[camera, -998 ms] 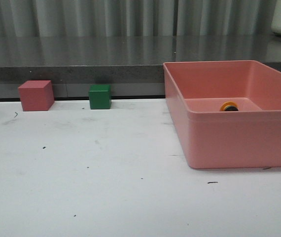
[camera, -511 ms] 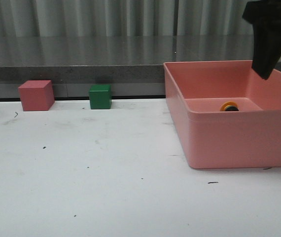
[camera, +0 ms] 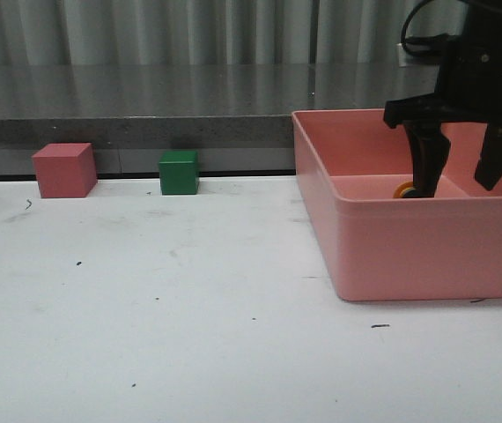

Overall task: Place and stand button with both arms
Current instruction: 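Lower the right gripper into the pink bin and grasp the yellow button, then lift the button out of the bin and carry it toward the left arm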

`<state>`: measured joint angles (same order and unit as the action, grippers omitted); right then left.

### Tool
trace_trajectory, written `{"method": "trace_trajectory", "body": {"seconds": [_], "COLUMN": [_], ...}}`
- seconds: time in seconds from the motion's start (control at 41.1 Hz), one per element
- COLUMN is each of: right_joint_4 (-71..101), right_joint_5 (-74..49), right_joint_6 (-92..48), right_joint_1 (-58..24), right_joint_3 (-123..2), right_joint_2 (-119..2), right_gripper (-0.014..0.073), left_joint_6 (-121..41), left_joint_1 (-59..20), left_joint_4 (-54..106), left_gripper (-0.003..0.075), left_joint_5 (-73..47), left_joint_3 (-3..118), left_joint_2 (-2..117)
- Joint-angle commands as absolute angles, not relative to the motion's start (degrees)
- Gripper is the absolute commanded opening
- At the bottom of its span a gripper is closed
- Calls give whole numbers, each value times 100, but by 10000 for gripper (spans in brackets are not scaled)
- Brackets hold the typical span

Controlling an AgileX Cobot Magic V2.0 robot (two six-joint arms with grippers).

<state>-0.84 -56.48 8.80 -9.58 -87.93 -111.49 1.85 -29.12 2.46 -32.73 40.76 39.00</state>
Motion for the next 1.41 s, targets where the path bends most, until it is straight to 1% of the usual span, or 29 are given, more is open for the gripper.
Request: {"method": "trace_trajectory", "body": {"seconds": [0.0,0.292,0.365,0.438,0.462,0.535,0.608,0.828,1.022,1.217,1.387], "right_joint_4": [-80,102,138,145,145,145,139,139,145,138,138], "right_joint_5": [-5493,-5328,-5350,-5342,-5343,-5337,-5343,-5462,-5692,-5932,-6153], "right_joint_6": [887,892,892,892,892,892,892,892,892,892,892], "right_joint_1": [-911,-911,-911,-911,-911,-909,-909,-909,-950,-1164,-1569], "right_joint_3": [-9133,-9682,-9795,-9796,-9796,-9796,-9796,-9796,-9801,-9801,-9801], "right_joint_2": [-11123,-11816,-11902,-11910,-11910,-11910,-11905,-11685,-11169,-10561,-10014], "right_gripper": [521,521,506,422,376,281,238,238,238,238,238], "left_joint_6": [197,197,197,197,197,197,197,197,197,197,197], "left_joint_1": [-2949,-2949,-2949,-2949,-2949,-2949,-2949,-2949,-2949,-2949,-2949], "left_joint_4": [260,260,260,260,260,260,260,260,260,260,260], "left_gripper": [514,514,514,514,514,514,514,514,514,514,514], "left_joint_5": [-2848,-2848,-2848,-2848,-2848,-2848,-2848,-2848,-2848,-2848,-2848], "left_joint_3": [4256,4256,4256,4256,4256,4256,4256,4256,4256,4256,4256], "left_joint_2": [3927,3937,3937,3937,3937,3937,3937,3937,3937,3937,3937]}}
